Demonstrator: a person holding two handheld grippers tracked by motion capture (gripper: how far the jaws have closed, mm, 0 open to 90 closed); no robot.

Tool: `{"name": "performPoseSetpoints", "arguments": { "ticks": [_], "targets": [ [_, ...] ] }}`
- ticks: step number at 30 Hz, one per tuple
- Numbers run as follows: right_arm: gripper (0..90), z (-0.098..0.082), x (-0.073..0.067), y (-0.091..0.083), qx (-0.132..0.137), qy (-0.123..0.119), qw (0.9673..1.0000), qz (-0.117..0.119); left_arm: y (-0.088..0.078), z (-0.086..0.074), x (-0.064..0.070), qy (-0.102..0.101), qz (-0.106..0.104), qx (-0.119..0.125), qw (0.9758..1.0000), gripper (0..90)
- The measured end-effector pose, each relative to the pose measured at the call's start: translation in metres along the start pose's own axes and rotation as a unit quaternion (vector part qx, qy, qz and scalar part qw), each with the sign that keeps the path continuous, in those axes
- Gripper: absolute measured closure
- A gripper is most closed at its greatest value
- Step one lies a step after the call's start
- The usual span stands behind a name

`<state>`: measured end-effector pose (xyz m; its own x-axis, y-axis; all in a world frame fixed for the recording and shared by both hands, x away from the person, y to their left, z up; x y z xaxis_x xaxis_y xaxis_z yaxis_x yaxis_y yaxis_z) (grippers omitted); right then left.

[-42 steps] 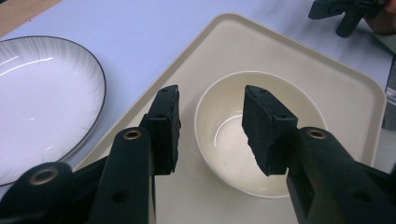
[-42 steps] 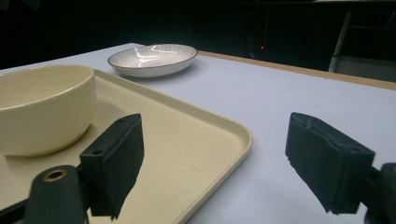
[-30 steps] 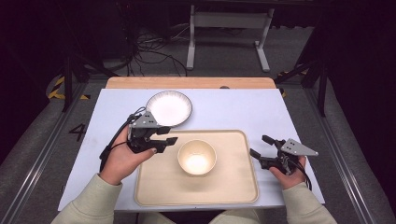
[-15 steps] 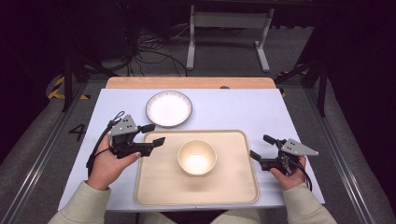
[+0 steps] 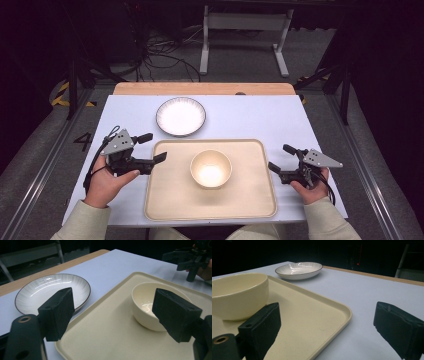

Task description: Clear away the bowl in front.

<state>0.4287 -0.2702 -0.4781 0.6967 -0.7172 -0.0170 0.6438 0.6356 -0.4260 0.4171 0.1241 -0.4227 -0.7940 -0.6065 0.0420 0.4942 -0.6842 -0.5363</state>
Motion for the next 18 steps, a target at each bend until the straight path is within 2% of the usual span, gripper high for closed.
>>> {"name": "performPoseSetpoints", "arguments": {
  "ticks": [6, 8, 14, 18],
  "targets": [
    [7.3, 0.001, 0.0, -0.001, 0.007, 0.001, 1.0, 0.0, -0.001, -0.018, -0.013, -0.026, 0.013, 0.021, 0.9994, 14.4],
    [7.2, 0.001, 0.0, -0.002, 0.008, 0.002, 1.0, 0.001, -0.002, -0.023, -0.018, -0.027, 0.023, 0.025, 0.9991, 14.5],
    [7.3, 0.001, 0.0, -0.002, 0.01, 0.002, 0.9999, 0.003, -0.003, -0.037, -0.026, -0.038, 0.029, 0.04, 0.998, 15.0],
    [7.2, 0.001, 0.0, -0.002, 0.011, 0.002, 0.9999, 0.003, -0.003, -0.043, -0.028, -0.037, 0.035, 0.044, 0.9977, 15.3]
  ]
}}
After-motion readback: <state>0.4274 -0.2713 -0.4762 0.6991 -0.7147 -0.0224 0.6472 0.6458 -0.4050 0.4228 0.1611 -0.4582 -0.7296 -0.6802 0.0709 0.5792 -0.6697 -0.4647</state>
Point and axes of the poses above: each handheld gripper's, and its own axes: y roughly forward along the jaws, z roughly out of its top, x roughly to its right, the point moved 10 cm from there along y, roughly forward along the jaws, and after that the axes turned 12 degrees about -x, right-handed, at the moved point
